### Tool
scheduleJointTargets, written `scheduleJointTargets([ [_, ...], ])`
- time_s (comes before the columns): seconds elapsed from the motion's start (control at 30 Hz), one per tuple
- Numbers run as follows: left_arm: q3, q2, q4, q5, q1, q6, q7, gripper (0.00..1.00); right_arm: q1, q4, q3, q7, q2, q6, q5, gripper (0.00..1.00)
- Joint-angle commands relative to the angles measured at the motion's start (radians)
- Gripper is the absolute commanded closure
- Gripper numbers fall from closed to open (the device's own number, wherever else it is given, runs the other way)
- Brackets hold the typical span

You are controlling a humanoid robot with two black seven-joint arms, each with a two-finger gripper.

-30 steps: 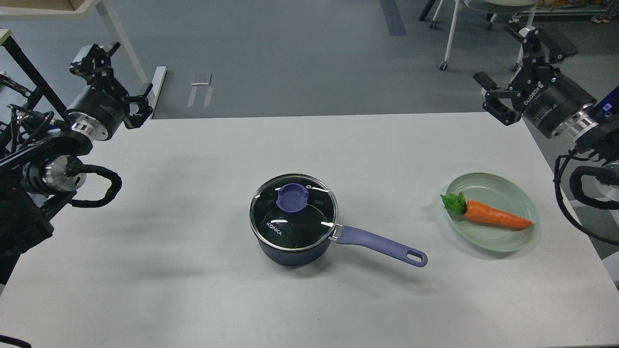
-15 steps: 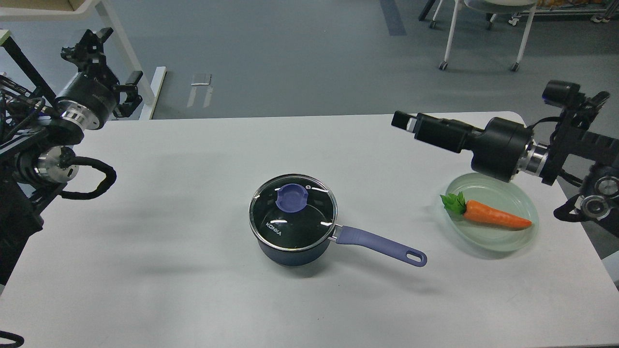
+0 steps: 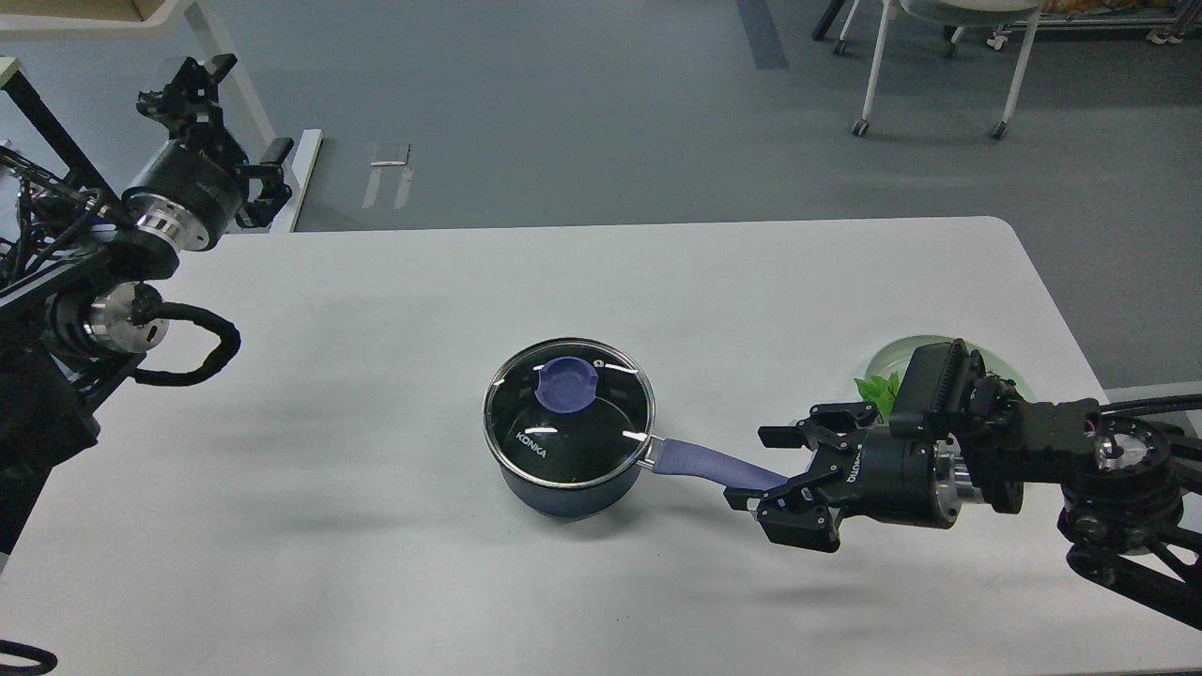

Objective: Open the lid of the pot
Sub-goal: 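Reach the right gripper down and grasp the purple saucepan handle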

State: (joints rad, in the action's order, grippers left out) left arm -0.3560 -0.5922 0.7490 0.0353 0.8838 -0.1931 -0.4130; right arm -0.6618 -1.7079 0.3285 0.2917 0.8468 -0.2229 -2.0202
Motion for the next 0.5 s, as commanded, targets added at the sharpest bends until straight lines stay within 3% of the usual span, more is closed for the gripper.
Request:
scheduleJointTargets([
  [0.0,0.0,-0.003,0.045,0.0,0.0,0.027,-0.003,0.01,0.004,0.007,-0.008,0.0,-0.006,0.0,-0.017,0.24],
  [0.07,0.0,-0.004,0.062,0.0,0.0,0.046,-0.004,0.01,0.007,0.007,-0.008,0.0,-0.006,0.0,-0.017,0.27],
  [0.23,-0.001,-0.008,0.061,0.002,-0.003,0.047,-0.006,0.01,0.007,0.008,-0.022,0.0,-0.008,-0.001,-0.015,0.46],
  [0.37,-0.001,-0.011,0.061,0.002,-0.005,0.046,-0.006,0.01,0.008,0.01,-0.023,0.0,-0.008,-0.001,-0.015,0.49],
  [0.47,-0.003,-0.012,0.062,0.002,-0.003,0.046,-0.004,0.01,0.008,0.01,-0.023,0.0,-0.008,-0.001,-0.017,0.59],
])
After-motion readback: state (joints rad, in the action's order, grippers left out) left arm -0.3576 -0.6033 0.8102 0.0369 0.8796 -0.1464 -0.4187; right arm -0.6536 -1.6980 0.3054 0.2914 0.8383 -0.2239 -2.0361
